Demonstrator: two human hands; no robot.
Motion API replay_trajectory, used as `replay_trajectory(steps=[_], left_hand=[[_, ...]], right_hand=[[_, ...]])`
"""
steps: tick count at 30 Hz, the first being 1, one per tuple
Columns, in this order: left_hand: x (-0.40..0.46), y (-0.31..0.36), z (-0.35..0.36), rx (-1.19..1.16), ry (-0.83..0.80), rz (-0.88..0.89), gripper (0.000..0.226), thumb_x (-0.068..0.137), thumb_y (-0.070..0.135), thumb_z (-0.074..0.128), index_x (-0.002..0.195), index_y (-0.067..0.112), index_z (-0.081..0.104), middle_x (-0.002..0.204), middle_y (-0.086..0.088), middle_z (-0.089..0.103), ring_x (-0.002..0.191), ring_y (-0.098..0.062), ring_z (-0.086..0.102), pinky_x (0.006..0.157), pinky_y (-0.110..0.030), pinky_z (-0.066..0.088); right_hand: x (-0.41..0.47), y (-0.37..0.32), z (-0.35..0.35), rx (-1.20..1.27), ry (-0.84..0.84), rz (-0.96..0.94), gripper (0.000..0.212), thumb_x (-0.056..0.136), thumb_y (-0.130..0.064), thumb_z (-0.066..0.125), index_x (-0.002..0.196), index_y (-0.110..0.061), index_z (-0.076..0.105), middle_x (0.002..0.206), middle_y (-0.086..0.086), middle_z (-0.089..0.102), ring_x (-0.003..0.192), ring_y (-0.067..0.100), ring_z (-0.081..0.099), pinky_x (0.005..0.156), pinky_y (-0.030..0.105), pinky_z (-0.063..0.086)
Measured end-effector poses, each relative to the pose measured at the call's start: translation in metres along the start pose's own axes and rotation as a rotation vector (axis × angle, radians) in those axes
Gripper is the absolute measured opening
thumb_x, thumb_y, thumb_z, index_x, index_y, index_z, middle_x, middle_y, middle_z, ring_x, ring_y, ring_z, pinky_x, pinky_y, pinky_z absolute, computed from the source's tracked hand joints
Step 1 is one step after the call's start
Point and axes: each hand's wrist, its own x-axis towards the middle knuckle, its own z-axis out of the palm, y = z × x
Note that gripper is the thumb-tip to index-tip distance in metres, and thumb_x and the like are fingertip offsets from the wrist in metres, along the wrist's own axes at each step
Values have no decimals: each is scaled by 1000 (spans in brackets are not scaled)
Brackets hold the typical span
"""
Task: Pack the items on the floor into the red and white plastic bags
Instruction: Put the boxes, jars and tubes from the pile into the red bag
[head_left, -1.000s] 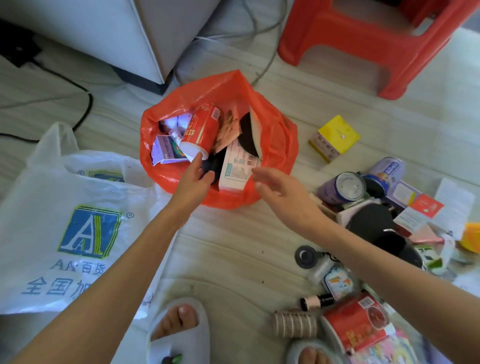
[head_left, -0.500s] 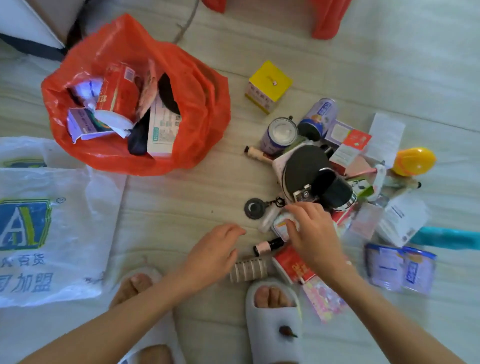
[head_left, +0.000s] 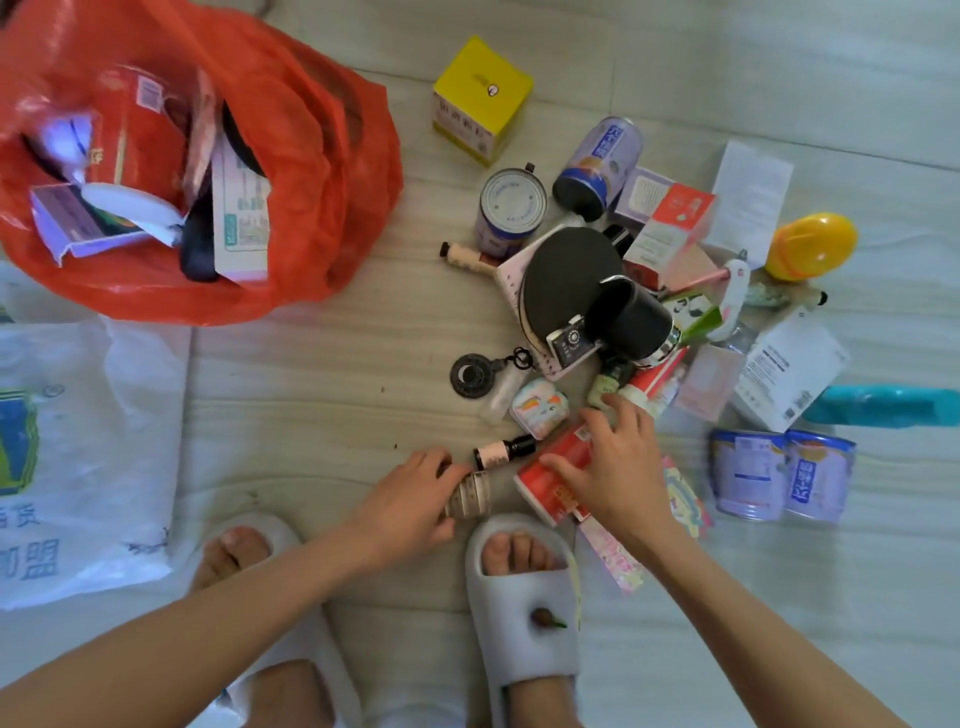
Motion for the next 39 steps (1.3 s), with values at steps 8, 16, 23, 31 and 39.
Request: replay_trajectory(steps=[8,16,23,31,39], left_hand=[[-10,-15,-9,-14,118,-129,57,79,24,60,132,15,44,124,-12,47,109,-31,50,89,-35,44],[-19,-19,-14,54,19,-167,56,82,32,54,135,21,37,124,-7,44,112,-25,48,89,-32,40],[-29,-32,-32,-239,132,-206,59,80,30,60,135,18,41,122,-8,47,111,-24,51,93,-28,42],[-47,-46,-80,-557,338,-312,88,53,62,38,129,18,47,106,3,48,90,-9,49,74,-12,32],[-94,-111,-135,-830,827,-600,37,83,26,65,118,19,56,94,2,61,68,1,58,62,-6,42]], right_hand=[[0,-3,-6,257,-138,365,78,71,-60,65,122,-6,41,123,19,41,116,38,41,97,42,36],[10,-10,-7,400,-178,429,62,78,-49,64,117,-7,42,118,21,53,97,35,59,79,36,48],[6,-17,-12,569,-169,403,75,74,-26,73,135,-12,32,124,17,52,91,22,52,77,28,43],[20,-64,-28,561,-302,264,73,62,-26,82,126,-14,49,98,2,64,87,17,60,76,27,46],[71,-185,-98,961,-522,119,27,72,-18,75,92,-10,59,96,14,69,85,23,67,74,31,57]])
